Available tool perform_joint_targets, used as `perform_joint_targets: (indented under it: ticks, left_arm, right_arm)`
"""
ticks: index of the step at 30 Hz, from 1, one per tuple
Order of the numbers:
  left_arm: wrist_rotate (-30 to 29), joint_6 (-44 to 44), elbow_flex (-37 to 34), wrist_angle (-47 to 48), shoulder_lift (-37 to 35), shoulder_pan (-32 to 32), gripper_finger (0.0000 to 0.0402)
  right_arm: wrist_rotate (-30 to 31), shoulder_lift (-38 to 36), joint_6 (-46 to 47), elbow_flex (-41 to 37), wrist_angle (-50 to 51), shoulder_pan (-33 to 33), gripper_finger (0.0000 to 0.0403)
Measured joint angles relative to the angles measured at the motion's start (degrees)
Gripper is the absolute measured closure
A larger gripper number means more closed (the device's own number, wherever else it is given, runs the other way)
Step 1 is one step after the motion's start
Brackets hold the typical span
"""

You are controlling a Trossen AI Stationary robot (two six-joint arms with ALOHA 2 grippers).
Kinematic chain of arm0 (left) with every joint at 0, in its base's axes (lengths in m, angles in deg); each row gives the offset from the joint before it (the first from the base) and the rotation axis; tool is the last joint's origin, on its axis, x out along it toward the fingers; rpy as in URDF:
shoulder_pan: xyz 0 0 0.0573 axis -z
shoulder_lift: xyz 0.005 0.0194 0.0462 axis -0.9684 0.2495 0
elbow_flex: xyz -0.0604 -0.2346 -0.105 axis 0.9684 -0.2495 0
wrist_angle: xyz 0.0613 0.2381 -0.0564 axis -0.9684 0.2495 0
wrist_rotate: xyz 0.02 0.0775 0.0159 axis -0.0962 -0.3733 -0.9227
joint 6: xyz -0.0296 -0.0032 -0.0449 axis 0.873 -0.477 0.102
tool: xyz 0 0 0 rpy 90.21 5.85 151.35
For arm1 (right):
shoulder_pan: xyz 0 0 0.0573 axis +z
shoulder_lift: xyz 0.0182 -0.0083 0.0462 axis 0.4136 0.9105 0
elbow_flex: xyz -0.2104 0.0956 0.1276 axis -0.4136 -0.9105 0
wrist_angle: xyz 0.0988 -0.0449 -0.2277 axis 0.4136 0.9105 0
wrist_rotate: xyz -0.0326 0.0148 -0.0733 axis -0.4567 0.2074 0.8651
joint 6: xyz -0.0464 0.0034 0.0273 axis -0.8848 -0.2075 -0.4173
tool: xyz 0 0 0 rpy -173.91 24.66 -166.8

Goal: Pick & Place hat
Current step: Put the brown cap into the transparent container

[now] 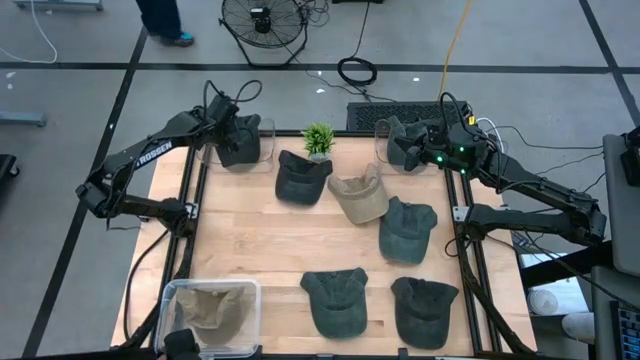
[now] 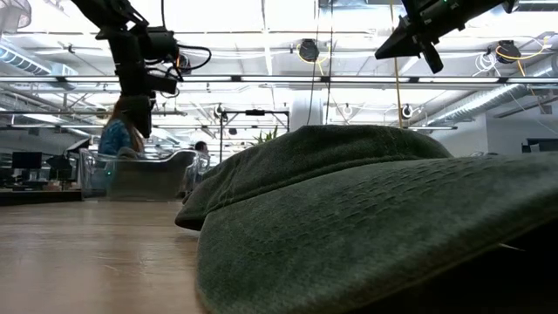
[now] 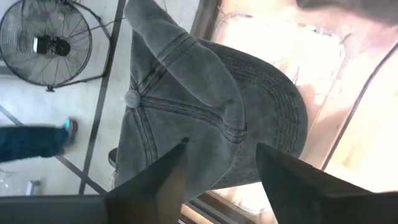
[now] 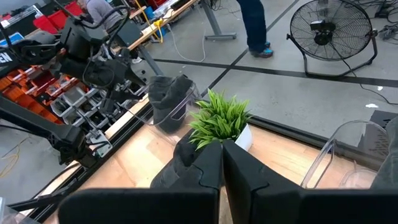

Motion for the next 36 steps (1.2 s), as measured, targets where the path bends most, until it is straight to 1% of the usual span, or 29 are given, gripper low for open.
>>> perform_joint_targets:
  ticks: [5, 10, 15, 21, 25, 29, 33, 36]
  left_arm:
    - [-0.2, 1.2, 0.2, 0.5, 0.0, 1.0, 0.0240]
    - [-3.3, 2.0, 3.4, 1.8, 0.0, 3.2, 0.0276]
    - [-4.0, 8.4, 8.1, 1.7, 0.0, 4.7, 0.0306]
    - [-3.9, 16.4, 12.0, 2.5, 0.0, 5.5, 0.0329]
    - [-2.4, 27.1, 14.9, 4.4, 0.0, 5.8, 0.0342]
    - [1.5, 35.4, 18.2, 4.4, 0.1, 7.1, 0.0358]
    - [4.6, 37.7, 22.6, 4.3, 0.1, 8.9, 0.0377]
    - [4.6, 38.5, 26.7, 4.3, 0.1, 10.8, 0.0394]
  right_arm:
    - [0.0, 0.0, -1.3, 0.0, 0.1, 0.0, 0.0399]
    - [0.0, 0.0, -1.4, 0.0, 0.3, 0.0, 0.0399]
    - [0.0, 0.0, -1.4, 0.0, 0.4, 0.0, 0.0399]
    - [0.0, 0.0, -2.0, 0.0, -0.1, 0.0, 0.0399]
    - [0.1, 0.0, -5.7, 0.0, -0.7, 0.0, 0.0399]
    - [0.3, 0.0, -8.9, 0.0, -1.6, 0.0, 0.0399]
    - [1.9, 0.0, -9.0, 0.0, -3.4, 0.0, 0.0399]
    - [2.0, 0.0, -8.5, 0.0, -5.5, 0.0, 0.0399]
